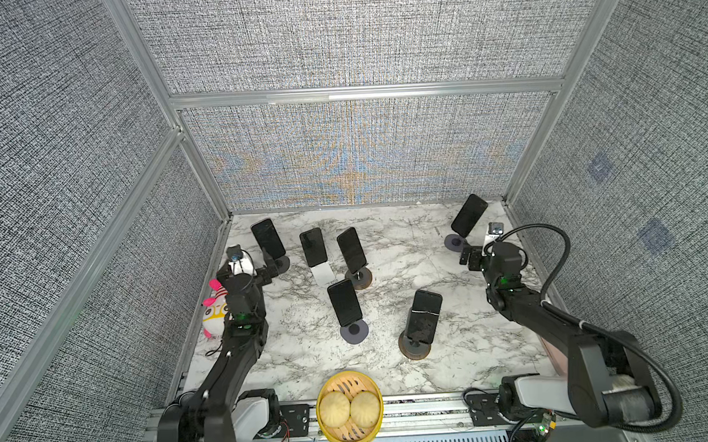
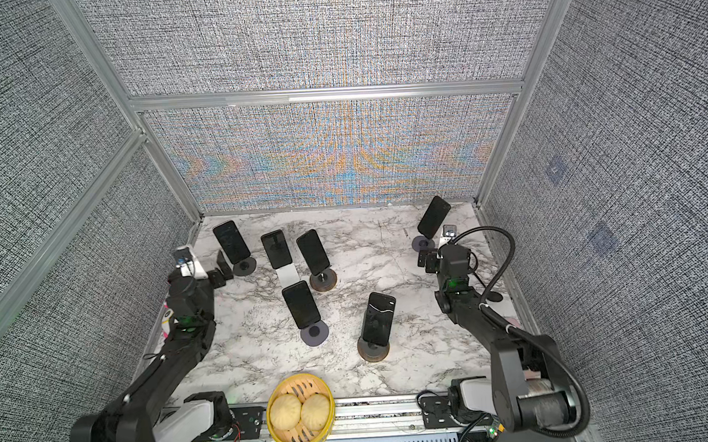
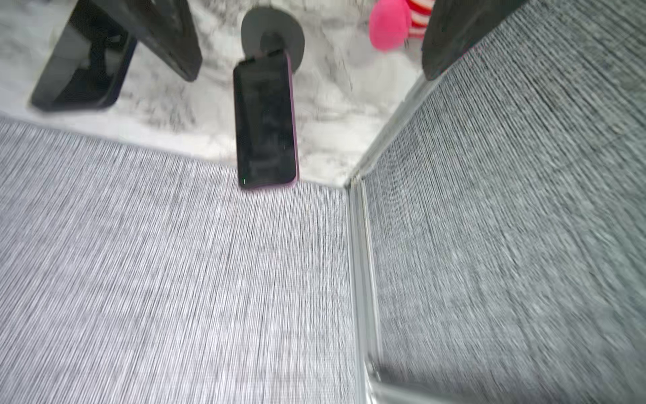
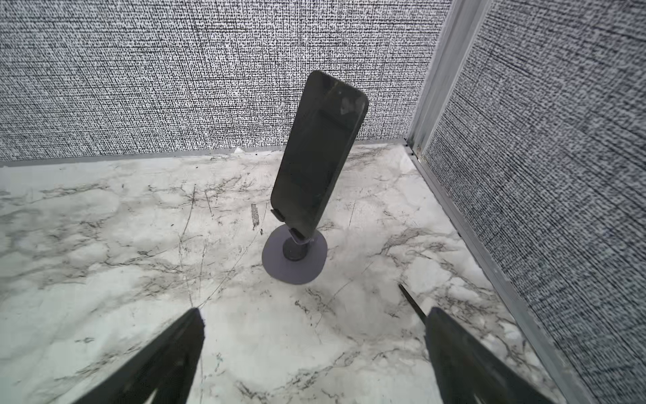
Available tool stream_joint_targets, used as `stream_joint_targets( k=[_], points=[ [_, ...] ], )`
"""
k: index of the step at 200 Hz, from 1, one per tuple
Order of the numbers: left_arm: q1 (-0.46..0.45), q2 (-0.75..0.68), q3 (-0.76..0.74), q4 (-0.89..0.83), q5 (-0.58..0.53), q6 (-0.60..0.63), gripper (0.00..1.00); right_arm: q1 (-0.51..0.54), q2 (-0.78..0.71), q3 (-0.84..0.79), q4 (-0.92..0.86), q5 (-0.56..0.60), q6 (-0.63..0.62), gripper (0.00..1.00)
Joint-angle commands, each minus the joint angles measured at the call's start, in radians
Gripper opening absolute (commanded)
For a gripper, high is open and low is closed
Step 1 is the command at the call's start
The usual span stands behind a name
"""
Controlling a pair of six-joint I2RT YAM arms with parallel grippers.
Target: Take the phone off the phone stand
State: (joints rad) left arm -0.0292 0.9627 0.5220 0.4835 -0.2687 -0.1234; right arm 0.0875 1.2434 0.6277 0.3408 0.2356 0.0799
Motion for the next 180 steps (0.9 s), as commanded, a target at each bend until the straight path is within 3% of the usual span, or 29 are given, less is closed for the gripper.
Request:
stream_joint_targets(
  k=[1,33,70,100,130,155,180],
  points=[
    [-0.005,-0.081,0.132,-0.512,-0.039,-0.113,0.99,0.044,-0.087,0.072,-0.435,0.086,0.107,0.99],
    [-0.010,-0.112,0.360,-0.894,0.008,-0.148,0.99,0.142,-0.235,0.238,-0.916,0.136,0.266,0.99],
    [-0.011,-0.055,0.564,-1.094,0.058,-0.076,0.99,0.374,-0.303,0.433,-1.322,0.274,0.558,0.99],
    [-0.011,-0.033,0.569,-1.034,0.082,-0.038,0.99,0.648,-0.232,0.557,-1.561,0.382,0.860,0.99],
    [-0.011,0.009,0.541,-0.966,0.120,-0.042,0.99,0.884,-0.077,0.674,-1.650,0.453,1.083,0.99],
    [-0.009,0.030,0.516,-0.919,0.137,-0.061,0.99,0.956,0.089,0.778,-1.709,0.442,1.206,0.99],
    [-0.009,0.014,0.465,-0.868,0.147,-0.092,0.99,0.993,0.145,0.803,-1.680,0.416,1.248,0.99]
  ],
)
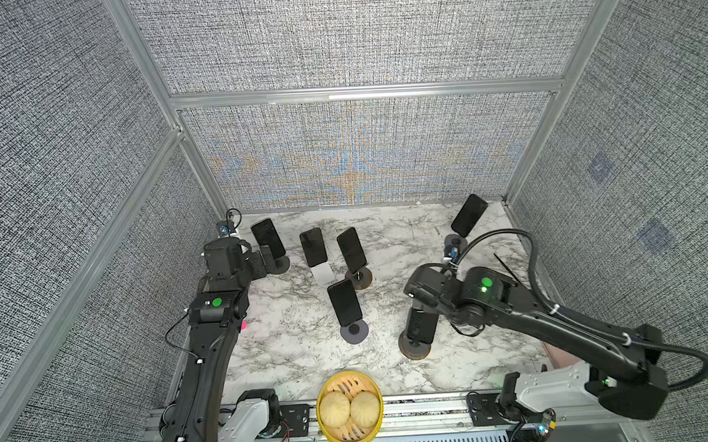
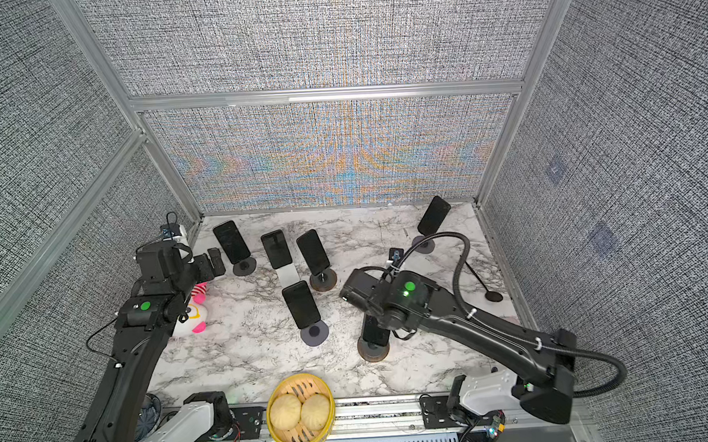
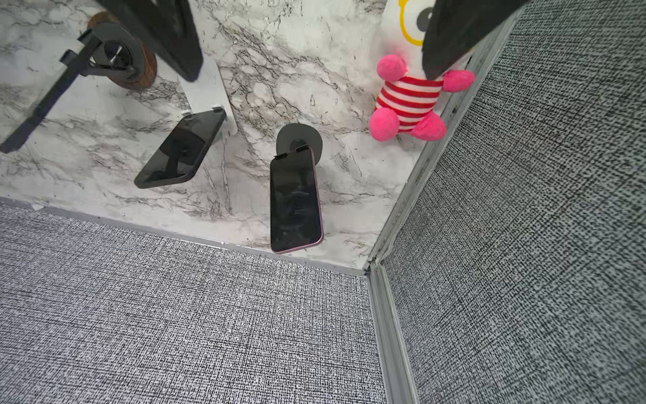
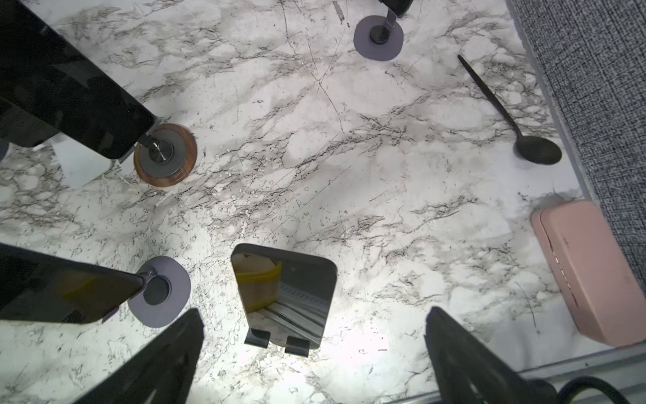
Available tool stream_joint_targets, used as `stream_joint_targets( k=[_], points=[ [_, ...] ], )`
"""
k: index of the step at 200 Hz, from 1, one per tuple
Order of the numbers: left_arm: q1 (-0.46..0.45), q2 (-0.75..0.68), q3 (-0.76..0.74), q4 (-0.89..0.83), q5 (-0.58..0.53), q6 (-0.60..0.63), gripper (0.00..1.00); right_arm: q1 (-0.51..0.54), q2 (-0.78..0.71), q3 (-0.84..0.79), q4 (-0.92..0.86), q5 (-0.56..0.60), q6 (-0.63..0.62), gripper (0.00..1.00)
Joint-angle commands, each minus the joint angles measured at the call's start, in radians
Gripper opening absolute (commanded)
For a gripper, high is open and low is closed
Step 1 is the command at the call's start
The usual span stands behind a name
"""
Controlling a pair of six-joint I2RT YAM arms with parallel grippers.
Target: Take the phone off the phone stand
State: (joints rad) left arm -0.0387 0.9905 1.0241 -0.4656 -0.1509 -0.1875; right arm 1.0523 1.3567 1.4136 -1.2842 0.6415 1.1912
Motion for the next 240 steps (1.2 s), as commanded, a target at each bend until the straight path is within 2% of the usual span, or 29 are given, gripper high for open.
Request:
stream_joint_targets(
  k=[1,28,88,175,240],
  points=[
    [0.002,-0.014,-0.041,0.083,0.029,-0.028,0.99,0.029,0.032,0.016,-0.051,0.009,0.137,0.99],
    [0.012,-0.031,-0.064,0.085,0.048,-0.046,0.99,0.037,0.050,0.002,-0.031,-0.002,0.200,0.98],
    [0.013,-0.045,-0.079,0.094,0.080,-0.065,0.99,0.032,0.101,-0.054,0.042,-0.003,0.214,0.91],
    [0.016,-0.042,-0.087,0.099,0.096,-0.065,0.99,-0.028,0.115,-0.139,0.145,-0.044,0.161,0.84],
    [0.017,-0.040,-0.088,0.099,0.092,-0.063,0.99,-0.032,0.135,-0.164,0.185,-0.048,0.135,0.81]
  ],
)
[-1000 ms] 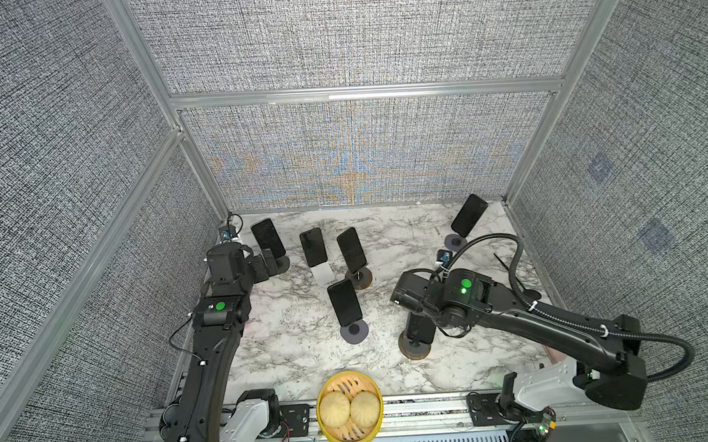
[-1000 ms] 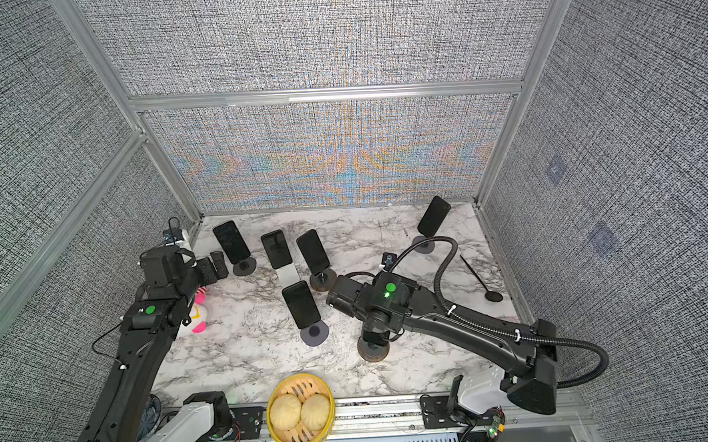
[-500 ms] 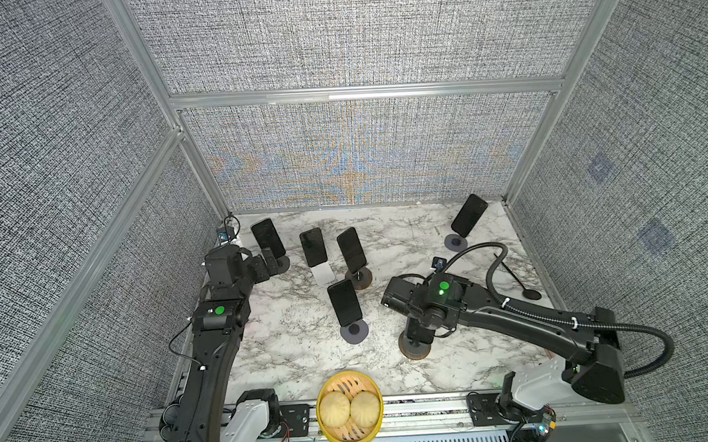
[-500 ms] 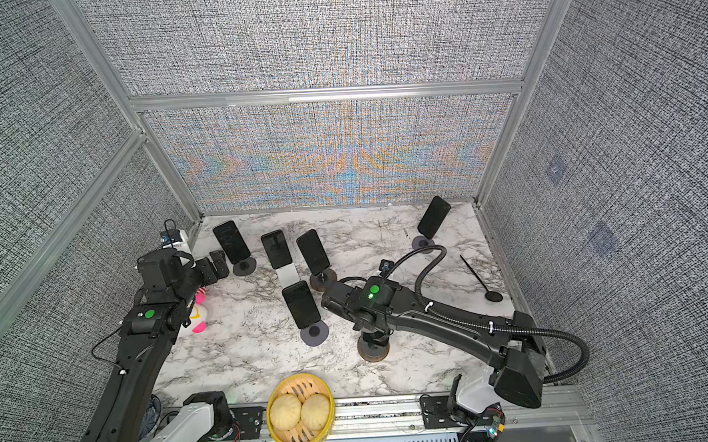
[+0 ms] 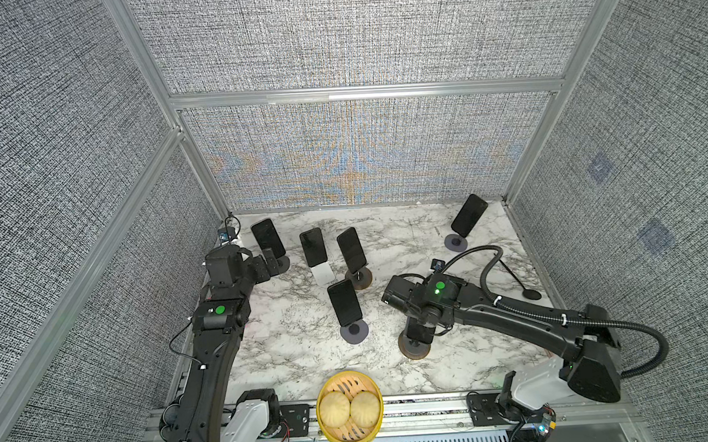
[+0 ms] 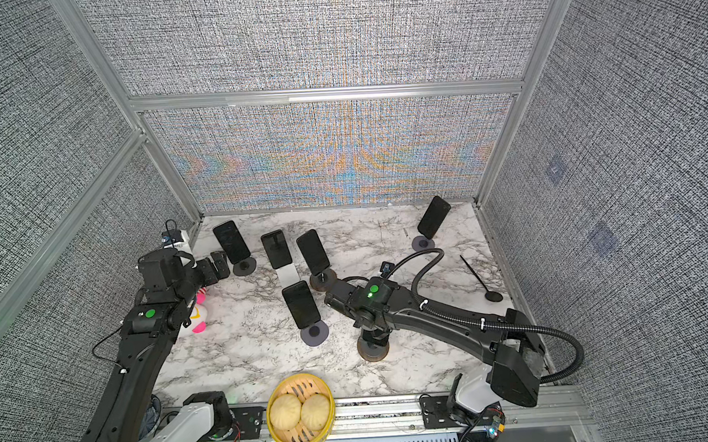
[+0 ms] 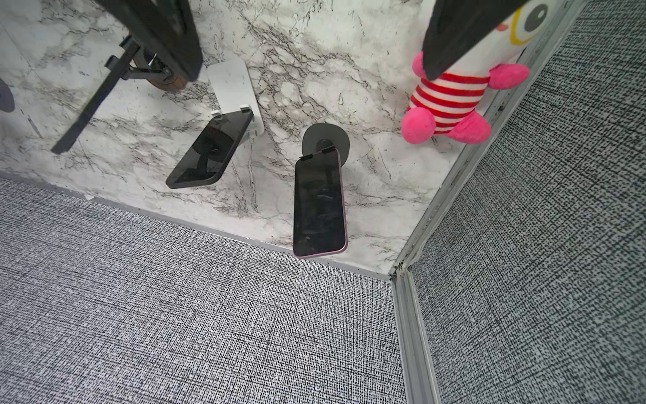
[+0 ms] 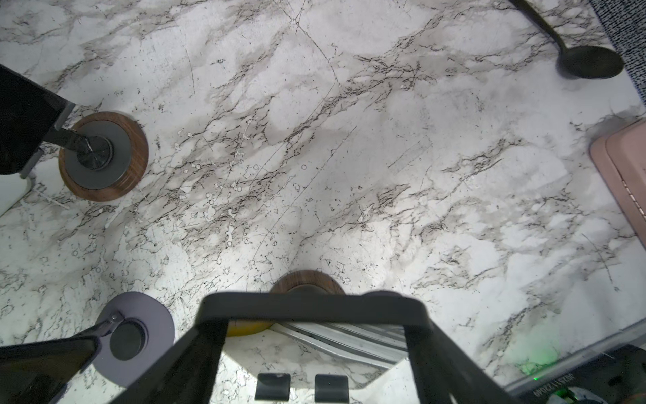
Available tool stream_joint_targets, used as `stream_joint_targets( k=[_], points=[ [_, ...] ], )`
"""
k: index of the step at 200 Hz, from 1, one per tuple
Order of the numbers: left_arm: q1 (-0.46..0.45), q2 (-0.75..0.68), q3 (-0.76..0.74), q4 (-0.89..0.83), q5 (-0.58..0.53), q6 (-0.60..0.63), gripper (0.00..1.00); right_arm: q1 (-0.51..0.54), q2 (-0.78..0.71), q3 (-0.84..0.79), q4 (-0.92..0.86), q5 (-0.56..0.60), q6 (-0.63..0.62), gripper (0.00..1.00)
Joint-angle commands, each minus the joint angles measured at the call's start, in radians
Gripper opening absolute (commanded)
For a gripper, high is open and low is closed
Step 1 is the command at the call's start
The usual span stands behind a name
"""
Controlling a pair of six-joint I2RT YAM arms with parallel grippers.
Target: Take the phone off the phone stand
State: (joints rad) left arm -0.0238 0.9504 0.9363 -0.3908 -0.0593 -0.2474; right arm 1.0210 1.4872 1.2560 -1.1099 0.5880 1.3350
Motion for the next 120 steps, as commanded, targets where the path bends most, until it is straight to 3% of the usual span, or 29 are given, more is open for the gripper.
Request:
stream_joint_targets(
  k=[1,120],
  points=[
    [0.001,-0.001,0.000,0.024,0.001,-0.003,0.99,-0.001,0.005,-0.007,0.012,0.006,-0.010,0.80],
    [0.003,-0.012,0.001,0.023,-0.013,0.007,0.99,-0.001,0.016,0.018,-0.008,0.002,-0.031,0.72]
  ],
)
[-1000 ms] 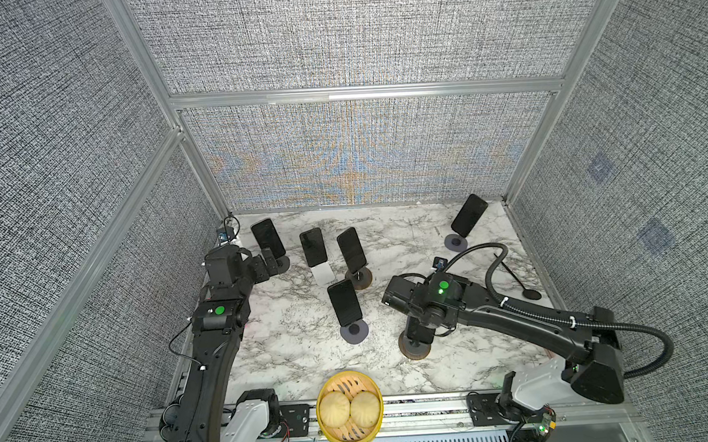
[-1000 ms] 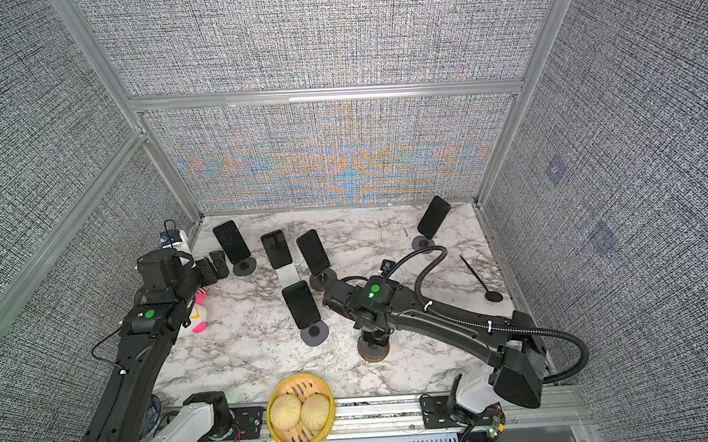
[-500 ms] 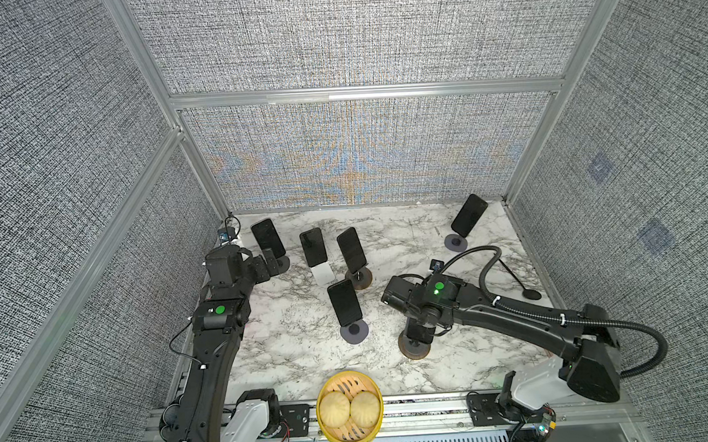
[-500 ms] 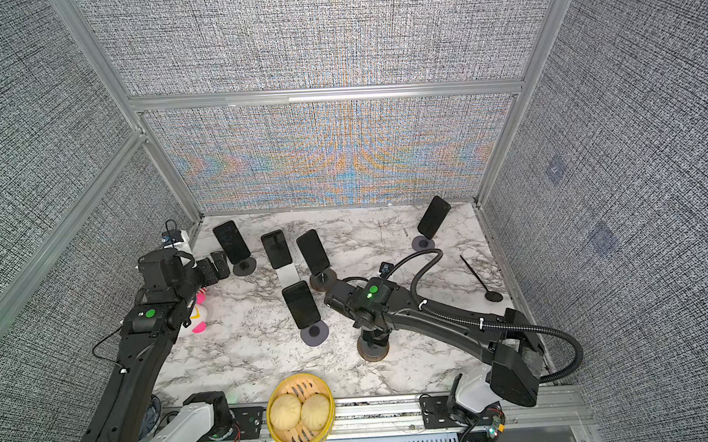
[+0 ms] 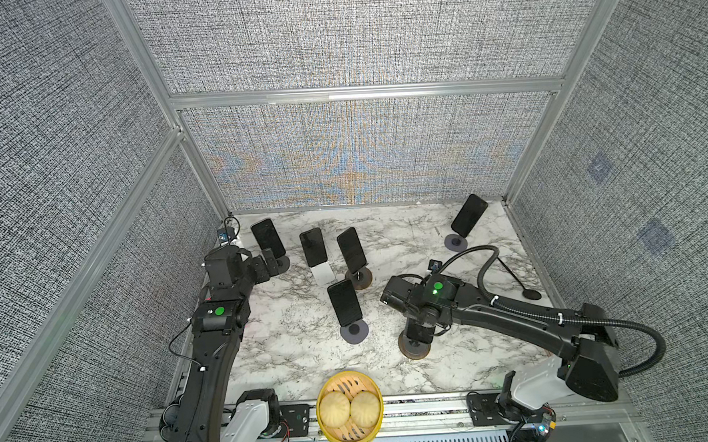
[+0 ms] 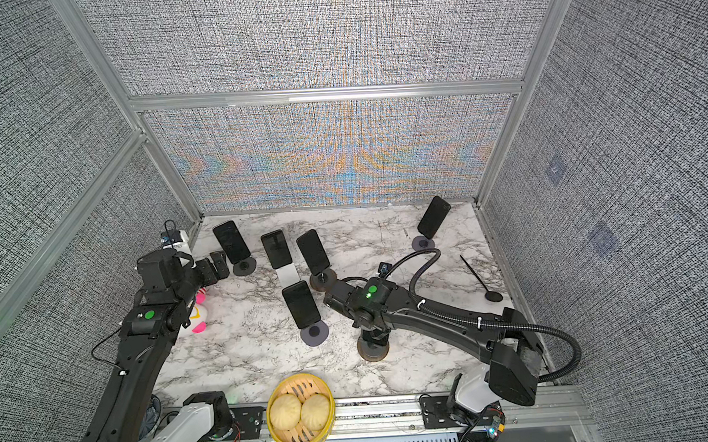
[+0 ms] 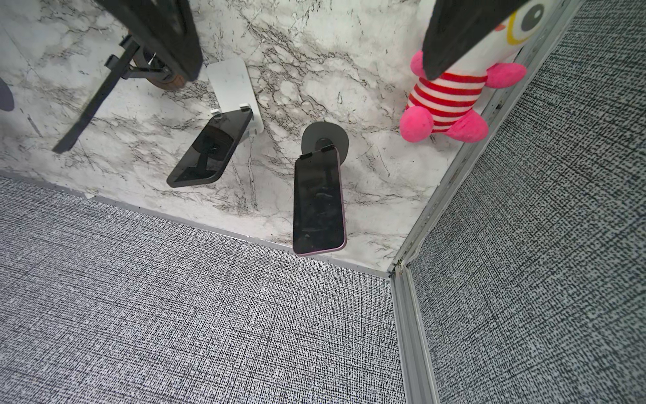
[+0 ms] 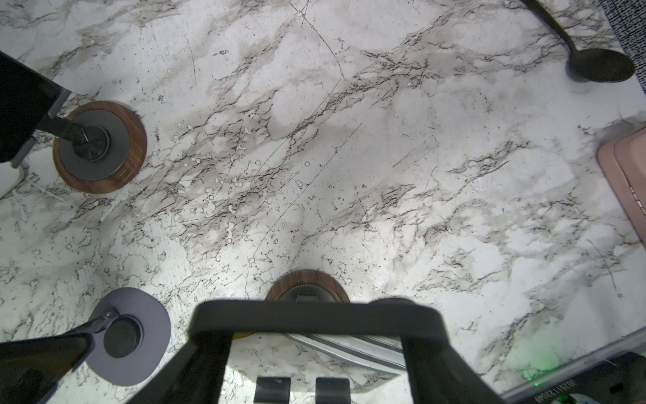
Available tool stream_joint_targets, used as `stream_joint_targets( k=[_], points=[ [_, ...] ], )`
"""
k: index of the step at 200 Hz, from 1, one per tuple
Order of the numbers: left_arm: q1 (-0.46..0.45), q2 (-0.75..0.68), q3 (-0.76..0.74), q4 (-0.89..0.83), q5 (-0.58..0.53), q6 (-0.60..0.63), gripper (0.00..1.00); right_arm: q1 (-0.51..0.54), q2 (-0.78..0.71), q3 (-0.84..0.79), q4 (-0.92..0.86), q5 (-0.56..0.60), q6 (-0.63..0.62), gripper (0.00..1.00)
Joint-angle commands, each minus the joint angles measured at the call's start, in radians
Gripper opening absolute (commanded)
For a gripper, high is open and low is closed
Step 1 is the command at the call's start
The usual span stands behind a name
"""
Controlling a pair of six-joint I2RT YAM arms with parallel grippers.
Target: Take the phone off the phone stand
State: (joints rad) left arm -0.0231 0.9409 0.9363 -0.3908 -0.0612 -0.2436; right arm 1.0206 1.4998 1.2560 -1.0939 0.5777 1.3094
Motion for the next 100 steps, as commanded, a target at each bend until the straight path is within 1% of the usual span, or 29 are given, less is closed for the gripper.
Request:
stream_joint_targets(
  k=[1,50,100],
  points=[
    [0.002,-0.002,0.001,0.022,-0.012,0.003,0.99,-0.001,0.003,0.019,-0.024,0.013,-0.006,0.72],
    [0.005,-0.002,-0.001,0.023,-0.008,0.001,0.99,0.000,-0.009,0.051,-0.042,0.010,-0.035,0.69],
    [0.009,0.001,-0.002,0.025,-0.002,-0.002,0.99,-0.001,-0.037,0.136,-0.100,0.012,-0.098,0.68]
  ],
)
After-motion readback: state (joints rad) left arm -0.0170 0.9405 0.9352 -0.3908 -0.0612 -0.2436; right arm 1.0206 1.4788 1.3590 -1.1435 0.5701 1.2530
